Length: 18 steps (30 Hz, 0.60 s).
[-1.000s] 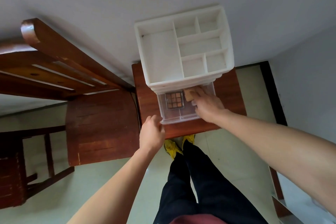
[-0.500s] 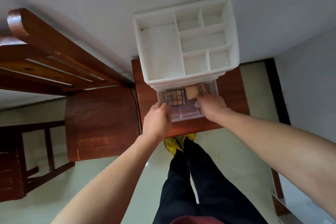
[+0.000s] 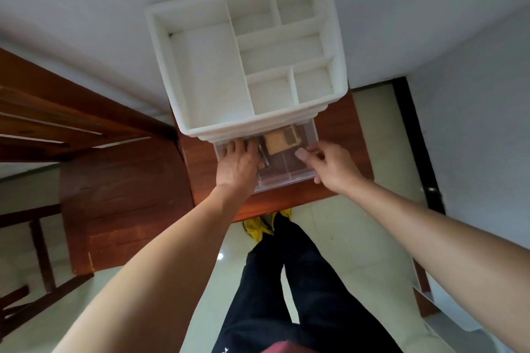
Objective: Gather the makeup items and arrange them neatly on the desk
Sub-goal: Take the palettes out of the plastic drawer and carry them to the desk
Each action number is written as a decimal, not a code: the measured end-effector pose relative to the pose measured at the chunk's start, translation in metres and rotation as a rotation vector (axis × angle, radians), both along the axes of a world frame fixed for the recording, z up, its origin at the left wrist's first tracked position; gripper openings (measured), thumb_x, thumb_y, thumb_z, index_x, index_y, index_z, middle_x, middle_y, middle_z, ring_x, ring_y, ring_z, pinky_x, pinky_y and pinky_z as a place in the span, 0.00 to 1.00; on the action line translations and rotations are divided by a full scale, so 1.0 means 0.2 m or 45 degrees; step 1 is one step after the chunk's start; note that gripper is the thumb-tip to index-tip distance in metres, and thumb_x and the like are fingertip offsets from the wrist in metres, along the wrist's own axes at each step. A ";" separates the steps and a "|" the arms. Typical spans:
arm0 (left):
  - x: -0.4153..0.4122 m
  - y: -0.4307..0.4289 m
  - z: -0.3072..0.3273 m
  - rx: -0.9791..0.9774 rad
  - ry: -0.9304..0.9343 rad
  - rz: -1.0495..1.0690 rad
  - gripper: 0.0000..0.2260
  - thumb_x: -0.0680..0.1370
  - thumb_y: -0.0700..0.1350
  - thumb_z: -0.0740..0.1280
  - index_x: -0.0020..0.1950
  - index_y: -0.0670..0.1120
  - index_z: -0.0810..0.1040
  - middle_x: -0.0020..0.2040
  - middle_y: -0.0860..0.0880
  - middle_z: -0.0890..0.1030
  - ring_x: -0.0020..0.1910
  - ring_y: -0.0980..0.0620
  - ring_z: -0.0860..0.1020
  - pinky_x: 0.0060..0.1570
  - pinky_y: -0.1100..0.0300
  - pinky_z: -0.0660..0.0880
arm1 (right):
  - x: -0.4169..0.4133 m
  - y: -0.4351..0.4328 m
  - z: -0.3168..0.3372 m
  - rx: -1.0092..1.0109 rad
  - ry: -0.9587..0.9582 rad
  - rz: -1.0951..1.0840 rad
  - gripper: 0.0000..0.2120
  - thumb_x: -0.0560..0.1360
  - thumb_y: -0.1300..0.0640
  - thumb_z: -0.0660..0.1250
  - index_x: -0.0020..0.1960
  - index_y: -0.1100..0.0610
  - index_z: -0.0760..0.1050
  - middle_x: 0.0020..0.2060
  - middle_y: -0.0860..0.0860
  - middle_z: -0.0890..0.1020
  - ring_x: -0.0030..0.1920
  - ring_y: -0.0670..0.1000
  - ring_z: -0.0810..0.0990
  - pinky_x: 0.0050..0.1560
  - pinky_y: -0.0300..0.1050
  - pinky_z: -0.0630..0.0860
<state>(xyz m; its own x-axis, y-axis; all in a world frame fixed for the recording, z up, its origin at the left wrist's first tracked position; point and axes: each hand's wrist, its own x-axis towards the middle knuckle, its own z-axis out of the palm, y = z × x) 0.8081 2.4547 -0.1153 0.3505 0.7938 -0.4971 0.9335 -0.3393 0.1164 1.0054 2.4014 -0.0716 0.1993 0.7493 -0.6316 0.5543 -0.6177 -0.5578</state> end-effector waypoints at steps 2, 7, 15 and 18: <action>0.01 0.00 0.01 -0.052 -0.009 0.024 0.27 0.75 0.42 0.68 0.72 0.43 0.63 0.67 0.40 0.69 0.66 0.38 0.68 0.64 0.46 0.68 | 0.02 -0.02 -0.03 -0.035 0.147 -0.220 0.11 0.78 0.48 0.67 0.51 0.55 0.80 0.31 0.45 0.81 0.27 0.44 0.77 0.29 0.35 0.70; 0.01 -0.01 0.07 -0.325 -0.472 0.467 0.14 0.75 0.40 0.65 0.61 0.45 0.73 0.51 0.43 0.80 0.48 0.41 0.79 0.45 0.49 0.78 | 0.02 -0.02 -0.02 -0.193 0.614 -0.593 0.11 0.78 0.65 0.66 0.61 0.62 0.76 0.49 0.58 0.82 0.41 0.49 0.80 0.38 0.41 0.82; -0.15 -0.07 0.27 -0.667 -1.032 1.158 0.15 0.77 0.33 0.63 0.43 0.51 0.84 0.47 0.46 0.84 0.48 0.45 0.82 0.52 0.42 0.79 | -0.06 0.09 0.12 -0.257 1.001 -0.719 0.07 0.73 0.67 0.71 0.50 0.66 0.80 0.42 0.58 0.84 0.38 0.51 0.81 0.40 0.40 0.82; -0.20 -0.08 0.32 -0.754 -1.138 1.408 0.08 0.79 0.43 0.66 0.46 0.43 0.84 0.44 0.40 0.84 0.46 0.42 0.83 0.56 0.40 0.78 | -0.14 0.12 0.14 -0.343 1.067 -0.638 0.09 0.73 0.70 0.70 0.53 0.67 0.79 0.43 0.59 0.84 0.41 0.53 0.83 0.44 0.44 0.83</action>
